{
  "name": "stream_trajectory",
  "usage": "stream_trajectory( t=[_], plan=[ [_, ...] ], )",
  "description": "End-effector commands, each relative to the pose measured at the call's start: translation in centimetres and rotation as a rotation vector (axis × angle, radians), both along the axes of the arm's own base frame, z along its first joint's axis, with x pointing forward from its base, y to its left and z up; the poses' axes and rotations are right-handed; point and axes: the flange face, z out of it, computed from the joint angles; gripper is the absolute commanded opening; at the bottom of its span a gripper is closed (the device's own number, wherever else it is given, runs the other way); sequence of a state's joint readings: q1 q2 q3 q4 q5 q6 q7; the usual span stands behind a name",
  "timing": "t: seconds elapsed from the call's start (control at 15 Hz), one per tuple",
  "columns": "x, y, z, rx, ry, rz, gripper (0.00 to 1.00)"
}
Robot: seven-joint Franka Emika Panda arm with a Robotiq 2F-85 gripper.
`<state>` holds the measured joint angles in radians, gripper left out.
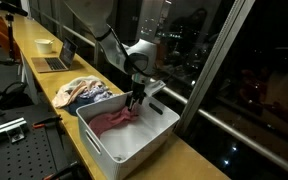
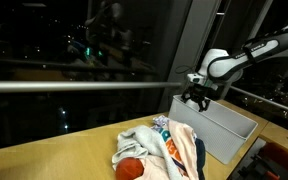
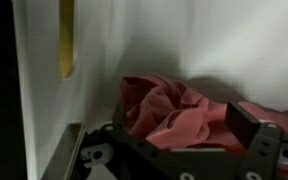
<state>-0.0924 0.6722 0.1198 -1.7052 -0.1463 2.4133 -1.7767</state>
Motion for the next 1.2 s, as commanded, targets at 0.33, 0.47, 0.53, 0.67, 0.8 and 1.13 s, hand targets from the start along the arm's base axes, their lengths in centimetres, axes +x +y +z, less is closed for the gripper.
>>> stream_trajectory(
  t=[0.33,0.47,0.53,0.67,0.8,1.13],
  plan=[
    [3.2,3.5,-5.4,0.052,0.108,-0.024,0.68],
    [3.0,2.5,-5.6,0.044,0.117,-0.055,0.51],
    [2.8,1.6,-5.3,0.038,0.116,-0.078,0.44],
    [2.4,0.0,-4.2,0.028,0.110,-0.124,0.29],
    [1.7,-1.7,-2.8,0.022,0.101,-0.178,0.13],
    [-1.1,-2.4,5.7,-0.003,0.022,-0.332,0.00]
  ],
)
